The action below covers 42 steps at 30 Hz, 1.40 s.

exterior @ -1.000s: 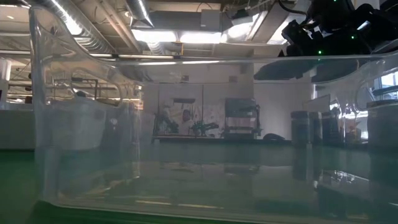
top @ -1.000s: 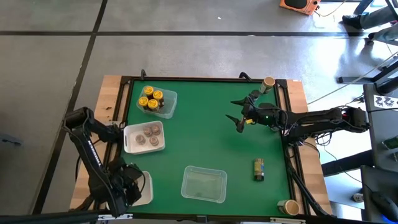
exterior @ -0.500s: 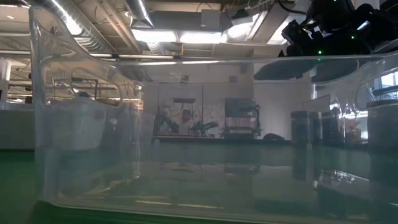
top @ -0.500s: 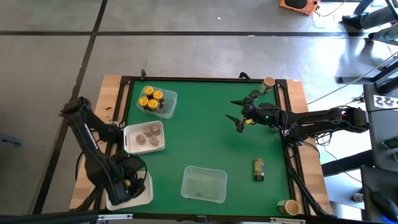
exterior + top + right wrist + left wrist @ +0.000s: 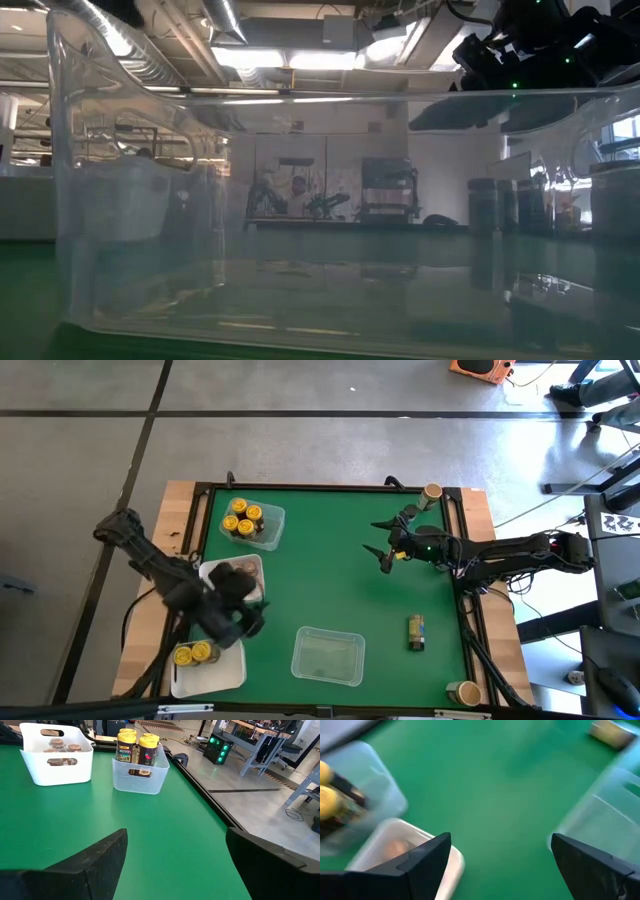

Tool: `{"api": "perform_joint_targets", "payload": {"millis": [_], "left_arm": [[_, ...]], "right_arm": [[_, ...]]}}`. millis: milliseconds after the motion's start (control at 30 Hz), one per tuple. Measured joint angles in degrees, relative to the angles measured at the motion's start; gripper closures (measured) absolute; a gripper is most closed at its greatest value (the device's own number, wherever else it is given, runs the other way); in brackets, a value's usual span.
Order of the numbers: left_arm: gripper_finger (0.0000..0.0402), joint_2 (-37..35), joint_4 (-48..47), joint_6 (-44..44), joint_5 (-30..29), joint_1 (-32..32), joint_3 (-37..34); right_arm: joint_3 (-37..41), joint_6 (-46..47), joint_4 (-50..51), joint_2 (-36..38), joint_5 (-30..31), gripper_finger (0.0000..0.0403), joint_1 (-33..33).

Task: Sort spices by type
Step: Put the yellow spice bottle from the top transparent bin into the bottom white bin

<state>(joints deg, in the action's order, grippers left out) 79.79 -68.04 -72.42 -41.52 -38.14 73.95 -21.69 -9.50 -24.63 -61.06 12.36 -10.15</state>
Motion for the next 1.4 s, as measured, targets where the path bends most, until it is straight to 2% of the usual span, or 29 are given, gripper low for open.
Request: {"api": "perform_joint_targets", "payload": {"millis": [233,533,700,867,1000,1400], "left_arm": [[0.0062,0.02,-0.33,11.89,-0.38,16.8,0.0],[0.0062,0.07,-1.09,27.8,8.95,40.13,0.0],[0.0062,0.07,-3.6,37.68,13.15,50.5,-0.15],[0.0062,0.07,-3.71,49.46,14.9,55.87,-1.77],[0.0062,0.41,-3.09,56.37,16.44,57.83,-3.79],[0.0062,0.5,1.21,60.91,19.52,61.84,-11.99]], "right_arm": [[0.0,-1.53,0.29,0.0,0.0,0.0065,0.0],[0.0,-3.4,0.89,0.0,0.0,0.0065,0.0],[0.0,-5.61,2.73,0.0,-0.01,0.0065,0.0],[0.0,-7.54,6.51,0.0,0.0,0.0065,0.0],[0.0,-7.96,7.5,0.0,0.0,0.0065,0.0],[0.0,-8.92,7.26,0.0,0.0,0.0065,0.0]]}}
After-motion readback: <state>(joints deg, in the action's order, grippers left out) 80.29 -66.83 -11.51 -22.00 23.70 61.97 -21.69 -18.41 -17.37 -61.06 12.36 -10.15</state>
